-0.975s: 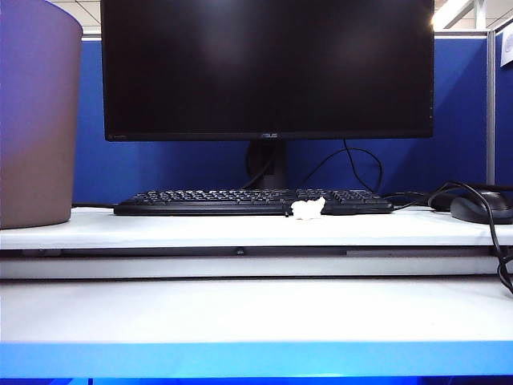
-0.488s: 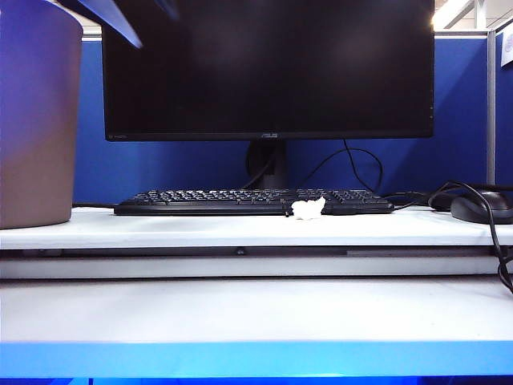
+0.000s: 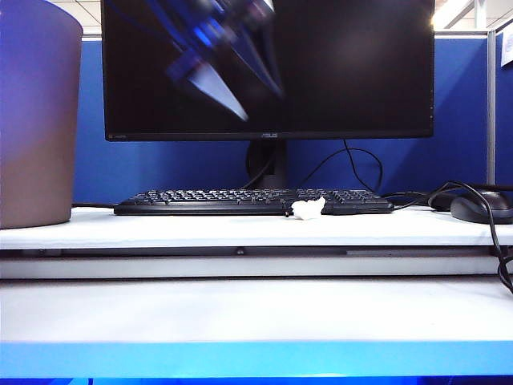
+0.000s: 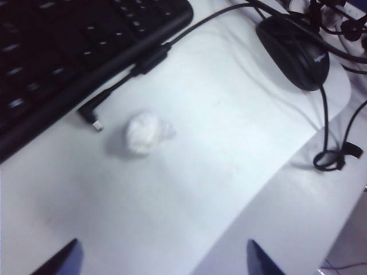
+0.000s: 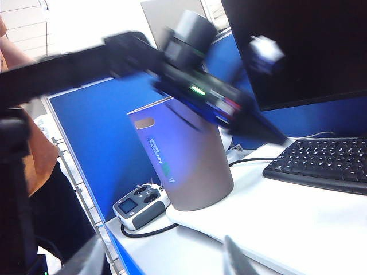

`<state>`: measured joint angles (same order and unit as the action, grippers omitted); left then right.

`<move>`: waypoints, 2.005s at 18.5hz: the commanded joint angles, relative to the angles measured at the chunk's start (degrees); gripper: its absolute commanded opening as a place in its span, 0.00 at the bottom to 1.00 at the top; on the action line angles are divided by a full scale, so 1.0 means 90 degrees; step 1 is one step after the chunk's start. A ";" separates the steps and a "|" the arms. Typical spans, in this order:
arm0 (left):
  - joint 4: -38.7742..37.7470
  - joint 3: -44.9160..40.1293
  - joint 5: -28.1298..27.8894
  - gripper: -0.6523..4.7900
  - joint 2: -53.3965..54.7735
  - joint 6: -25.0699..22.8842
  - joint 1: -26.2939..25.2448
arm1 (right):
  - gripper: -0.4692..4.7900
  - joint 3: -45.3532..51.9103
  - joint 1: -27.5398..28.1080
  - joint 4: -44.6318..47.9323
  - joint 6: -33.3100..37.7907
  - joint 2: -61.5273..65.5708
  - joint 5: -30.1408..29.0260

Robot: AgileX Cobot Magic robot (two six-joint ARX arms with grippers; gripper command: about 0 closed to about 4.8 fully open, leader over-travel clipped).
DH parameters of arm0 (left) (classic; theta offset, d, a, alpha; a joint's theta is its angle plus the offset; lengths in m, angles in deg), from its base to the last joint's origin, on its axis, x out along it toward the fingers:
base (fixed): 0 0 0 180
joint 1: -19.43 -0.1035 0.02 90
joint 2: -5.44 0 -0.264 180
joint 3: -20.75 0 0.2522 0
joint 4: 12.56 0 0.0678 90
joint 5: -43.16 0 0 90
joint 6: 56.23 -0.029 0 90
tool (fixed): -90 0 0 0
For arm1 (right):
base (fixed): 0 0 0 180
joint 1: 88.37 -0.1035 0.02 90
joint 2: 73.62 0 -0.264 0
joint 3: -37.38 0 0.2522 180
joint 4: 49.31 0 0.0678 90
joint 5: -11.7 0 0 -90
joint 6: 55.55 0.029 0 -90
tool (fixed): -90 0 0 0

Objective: Pick up all paper balls from the table and place them in the pink trash can.

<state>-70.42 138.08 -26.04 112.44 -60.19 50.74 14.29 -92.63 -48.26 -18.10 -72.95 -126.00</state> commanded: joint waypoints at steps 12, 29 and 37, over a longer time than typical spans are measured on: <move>0.2628 0.0010 -0.0755 0.80 0.2278 -0.0005 0.0340 | 0.60 -0.0019 0.0000 0.0061 -0.0017 0.0005 -0.0267; 0.0464 0.0034 -0.2523 0.11 -0.1314 -0.0794 0.0342 | 0.08 -0.0019 -0.0002 -0.0180 -0.0017 0.0005 -0.0532; -0.0605 0.0032 -0.4546 0.11 -0.3028 -0.0845 -0.1149 | 0.08 -0.0019 -0.0002 -0.0136 -0.0015 0.0005 -0.0534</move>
<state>-74.18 138.25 -66.76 86.06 -68.17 42.39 14.29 -92.63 -50.49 -18.27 -72.95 -130.79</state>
